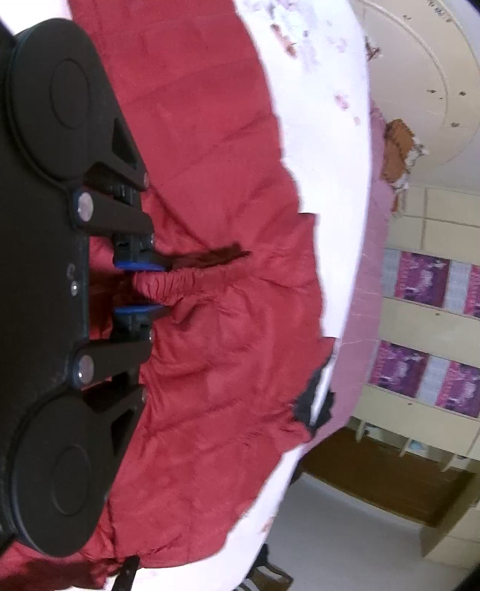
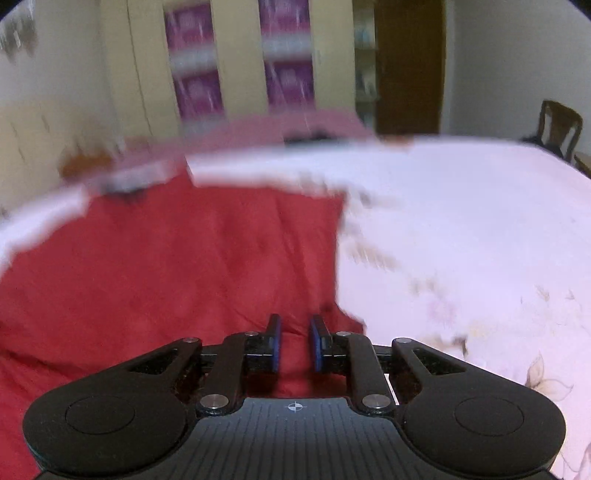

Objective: Fold large clothes

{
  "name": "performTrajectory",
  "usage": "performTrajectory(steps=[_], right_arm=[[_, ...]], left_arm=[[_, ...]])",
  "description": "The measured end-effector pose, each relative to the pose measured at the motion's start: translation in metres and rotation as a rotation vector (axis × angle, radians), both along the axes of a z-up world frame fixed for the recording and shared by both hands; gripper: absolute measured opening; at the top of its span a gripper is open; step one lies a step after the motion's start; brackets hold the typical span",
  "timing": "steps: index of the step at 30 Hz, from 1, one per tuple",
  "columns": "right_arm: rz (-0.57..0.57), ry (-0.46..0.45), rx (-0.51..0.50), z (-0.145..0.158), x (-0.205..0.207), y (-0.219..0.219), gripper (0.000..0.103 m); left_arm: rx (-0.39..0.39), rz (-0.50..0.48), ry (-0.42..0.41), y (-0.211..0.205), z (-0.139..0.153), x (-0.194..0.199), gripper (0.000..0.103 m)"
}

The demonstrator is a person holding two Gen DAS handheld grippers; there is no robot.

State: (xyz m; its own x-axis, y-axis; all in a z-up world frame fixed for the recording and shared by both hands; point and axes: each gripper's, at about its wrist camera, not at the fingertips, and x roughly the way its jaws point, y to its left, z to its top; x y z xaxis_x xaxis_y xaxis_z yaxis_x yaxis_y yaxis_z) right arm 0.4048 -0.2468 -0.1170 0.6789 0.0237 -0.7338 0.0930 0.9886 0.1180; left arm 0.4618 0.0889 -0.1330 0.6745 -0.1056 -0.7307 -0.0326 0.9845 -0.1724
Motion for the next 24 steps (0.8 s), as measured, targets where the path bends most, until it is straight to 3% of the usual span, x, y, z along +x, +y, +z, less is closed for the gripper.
performTrajectory(steps=[3, 5, 7, 10, 13, 16, 19, 22, 24], right_arm=[[0.016, -0.021, -0.002, 0.011, -0.003, -0.002, 0.017], [0.002, -0.090, 0.030, 0.025, -0.013, -0.008, 0.017], [0.005, -0.150, 0.024, 0.039, -0.014, -0.008, 0.017], [0.028, -0.174, 0.027, 0.044, 0.004, -0.001, 0.017], [0.053, -0.149, 0.000, 0.032, 0.034, 0.003, 0.017], [0.061, -0.024, -0.012, 0.000, 0.059, -0.001, 0.016], [0.093, -0.038, -0.017, 0.003, 0.057, -0.004, 0.017], [0.073, -0.135, -0.006, 0.021, 0.054, -0.013, 0.017], [0.043, -0.161, -0.007, 0.024, 0.069, -0.020, 0.017]], left_arm=[[0.010, -0.027, 0.024, 0.003, 0.002, 0.000, 0.028], [0.036, 0.009, -0.033, 0.008, 0.017, -0.009, 0.061], [0.047, 0.011, -0.117, 0.007, 0.032, -0.014, 0.059], [0.070, -0.064, -0.148, -0.013, 0.037, 0.004, 0.052], [0.094, -0.117, -0.115, -0.035, 0.018, 0.030, 0.052], [0.127, -0.138, -0.032, -0.041, -0.015, 0.047, 0.055], [0.110, -0.129, -0.016, -0.038, -0.013, 0.046, 0.053], [0.067, -0.100, -0.093, -0.034, 0.006, 0.044, 0.053], [0.087, -0.107, -0.109, -0.037, 0.010, 0.053, 0.053]])
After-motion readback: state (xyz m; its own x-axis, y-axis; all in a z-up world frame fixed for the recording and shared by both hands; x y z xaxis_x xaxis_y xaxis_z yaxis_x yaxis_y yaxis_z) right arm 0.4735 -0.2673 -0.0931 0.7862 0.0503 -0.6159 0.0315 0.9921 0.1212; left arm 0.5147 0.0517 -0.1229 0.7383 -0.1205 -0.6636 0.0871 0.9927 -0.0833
